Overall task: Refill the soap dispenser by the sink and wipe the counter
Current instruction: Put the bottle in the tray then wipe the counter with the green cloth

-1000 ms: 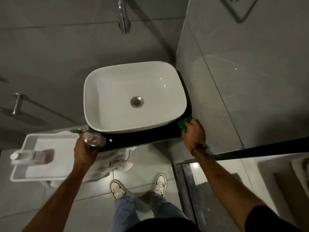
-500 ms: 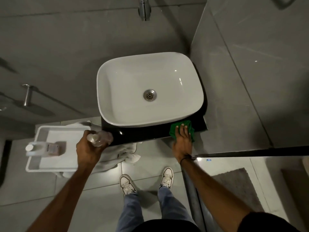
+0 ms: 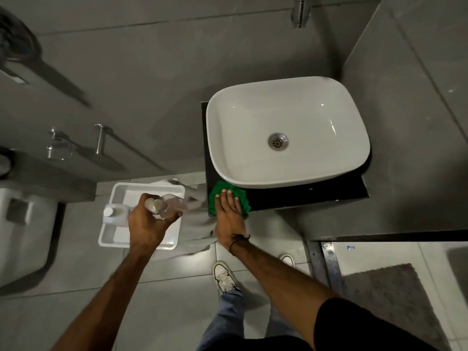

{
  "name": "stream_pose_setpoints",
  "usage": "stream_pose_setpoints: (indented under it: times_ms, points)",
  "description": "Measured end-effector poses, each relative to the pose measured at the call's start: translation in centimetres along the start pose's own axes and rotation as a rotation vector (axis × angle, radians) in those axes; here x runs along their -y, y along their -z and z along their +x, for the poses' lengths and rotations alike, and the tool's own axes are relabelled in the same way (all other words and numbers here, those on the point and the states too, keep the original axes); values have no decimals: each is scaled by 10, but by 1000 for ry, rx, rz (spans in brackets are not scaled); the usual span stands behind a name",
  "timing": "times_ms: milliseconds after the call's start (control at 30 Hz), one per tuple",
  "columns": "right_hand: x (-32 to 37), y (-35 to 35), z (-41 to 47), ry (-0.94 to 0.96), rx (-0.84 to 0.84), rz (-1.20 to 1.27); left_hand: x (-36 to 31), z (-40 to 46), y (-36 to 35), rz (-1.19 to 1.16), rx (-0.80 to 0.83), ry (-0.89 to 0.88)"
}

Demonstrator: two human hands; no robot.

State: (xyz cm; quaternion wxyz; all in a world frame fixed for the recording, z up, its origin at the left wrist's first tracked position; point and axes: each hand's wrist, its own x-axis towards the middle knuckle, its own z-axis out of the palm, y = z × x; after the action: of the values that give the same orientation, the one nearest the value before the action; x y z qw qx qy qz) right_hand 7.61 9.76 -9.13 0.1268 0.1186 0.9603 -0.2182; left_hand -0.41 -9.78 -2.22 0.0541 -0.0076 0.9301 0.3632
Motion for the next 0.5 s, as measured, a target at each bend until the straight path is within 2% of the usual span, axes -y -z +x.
stream_pose_setpoints:
  times_ms: [133, 300, 400, 500]
  points:
    - [15, -1, 12, 200, 40, -96, 2, 5, 2, 46, 12, -37]
    - [-27, 17, 10, 425, 91, -226, -6, 6, -10, 35, 91, -41]
    - [-74, 33, -9, 436, 84, -209, -18, 5, -21, 17, 131, -53]
    - [-133, 54, -34, 352, 52, -179, -35, 0, -34, -18, 167, -74]
